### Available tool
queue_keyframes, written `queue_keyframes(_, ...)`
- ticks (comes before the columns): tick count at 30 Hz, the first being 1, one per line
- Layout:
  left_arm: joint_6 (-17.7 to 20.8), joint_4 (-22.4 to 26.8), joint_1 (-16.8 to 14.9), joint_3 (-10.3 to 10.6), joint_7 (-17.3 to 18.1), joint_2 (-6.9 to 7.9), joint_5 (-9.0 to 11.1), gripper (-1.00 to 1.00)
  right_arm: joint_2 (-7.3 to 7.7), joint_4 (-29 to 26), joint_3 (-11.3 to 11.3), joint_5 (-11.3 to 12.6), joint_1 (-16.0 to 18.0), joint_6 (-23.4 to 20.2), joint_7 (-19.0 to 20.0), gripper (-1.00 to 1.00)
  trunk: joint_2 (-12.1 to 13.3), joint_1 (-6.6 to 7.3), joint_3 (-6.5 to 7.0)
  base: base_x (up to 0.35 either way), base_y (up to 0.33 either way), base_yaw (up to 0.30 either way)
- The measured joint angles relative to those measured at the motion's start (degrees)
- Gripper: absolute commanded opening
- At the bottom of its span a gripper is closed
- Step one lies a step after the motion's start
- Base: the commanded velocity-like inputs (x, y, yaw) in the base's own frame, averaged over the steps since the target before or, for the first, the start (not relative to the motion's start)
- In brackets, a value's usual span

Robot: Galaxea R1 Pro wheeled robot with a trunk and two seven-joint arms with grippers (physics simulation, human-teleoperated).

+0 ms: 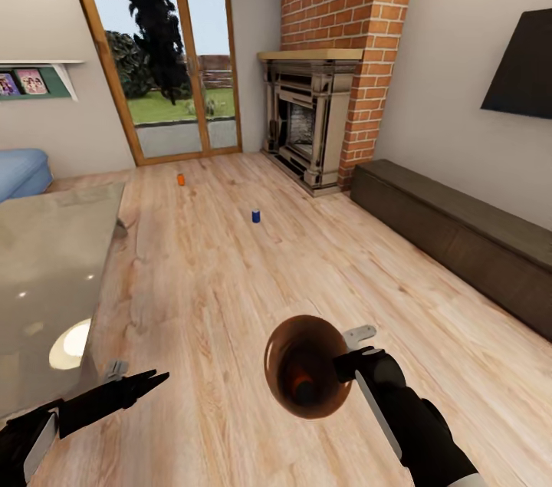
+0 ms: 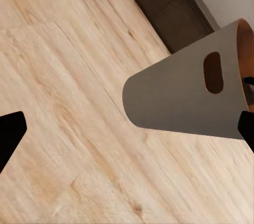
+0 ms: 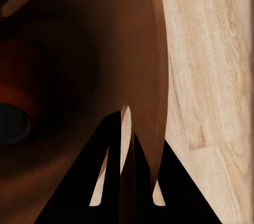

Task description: Put the three can of soda from the living room inside the tash can in the kitchen.

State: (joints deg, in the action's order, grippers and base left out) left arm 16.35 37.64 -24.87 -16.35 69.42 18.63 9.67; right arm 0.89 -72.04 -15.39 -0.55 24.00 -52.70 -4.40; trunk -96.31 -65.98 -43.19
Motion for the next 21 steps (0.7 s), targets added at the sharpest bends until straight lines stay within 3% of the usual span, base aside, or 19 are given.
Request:
queue_keyframes(6, 0.0, 0.0, 0.0, 0.0, 0.0, 0.00, 0.0, 1.00, 0.00, 0.0, 0.0, -0.3, 0.0, 0.0, 0.0, -1.00, 0.0, 0.00, 0.00, 0.328, -0.096, 0.078)
queue_keyframes(21, 0.0, 0.0, 0.0, 0.0, 0.0, 0.00, 0.0, 1.00, -0.01, 0.0, 0.0, 1.0, 0.0, 0.1, 0.0, -1.00, 0.0, 0.00, 0.00, 0.335, -0.043, 0.201)
